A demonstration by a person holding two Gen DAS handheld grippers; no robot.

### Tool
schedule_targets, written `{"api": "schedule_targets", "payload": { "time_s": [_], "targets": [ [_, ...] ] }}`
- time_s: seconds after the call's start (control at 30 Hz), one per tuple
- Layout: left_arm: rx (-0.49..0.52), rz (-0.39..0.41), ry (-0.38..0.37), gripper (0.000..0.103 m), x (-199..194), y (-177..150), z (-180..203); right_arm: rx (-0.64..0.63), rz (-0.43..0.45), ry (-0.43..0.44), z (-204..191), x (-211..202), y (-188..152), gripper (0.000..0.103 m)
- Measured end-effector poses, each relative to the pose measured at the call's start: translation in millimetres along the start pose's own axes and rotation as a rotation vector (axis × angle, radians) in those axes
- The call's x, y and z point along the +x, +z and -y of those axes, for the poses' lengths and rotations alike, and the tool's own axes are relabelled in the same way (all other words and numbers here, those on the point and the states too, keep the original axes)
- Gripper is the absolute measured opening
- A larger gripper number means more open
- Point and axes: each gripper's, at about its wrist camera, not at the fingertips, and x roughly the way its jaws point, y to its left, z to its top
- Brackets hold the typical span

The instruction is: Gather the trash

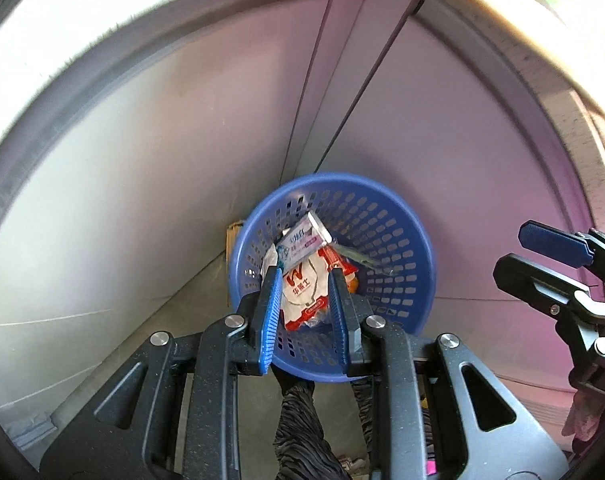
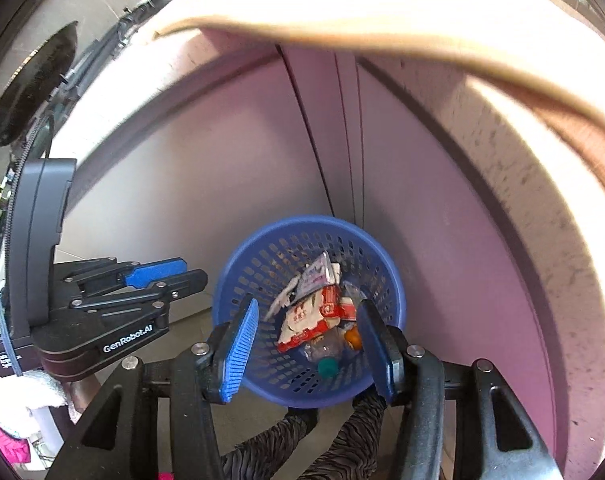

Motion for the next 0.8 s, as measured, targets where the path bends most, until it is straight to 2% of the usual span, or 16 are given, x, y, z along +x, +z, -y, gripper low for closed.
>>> {"api": "schedule_targets", "payload": {
  "time_s": [0.43, 0.53, 0.63, 0.73, 0.8],
  "targets": [
    [0.028, 0.154, -0.020, 0.023, -82, 23, 15, -0.028, 0.124, 0.045, -7, -77, 13, 0.055],
    [0.042, 0.193, -0.032, 0.023, -103, 28, 23, -0.025, 0.167, 0.049, -5, -97, 16, 0.058],
    [0.058, 0.237, -0.043, 0.037, -123, 34, 32, -0.013, 0.209, 0.054, -2, -118, 20, 0.059],
    [0.072, 0.275, -0.060, 0.040, -140, 39, 40, 0.001, 0.249, 0.059, 2, -136, 23, 0.060],
    [0.077, 0.302, -0.067, 0.054, -153, 45, 46, 0.010, 0.278, 0.057, 4, -150, 26, 0.062]
  ]
}}
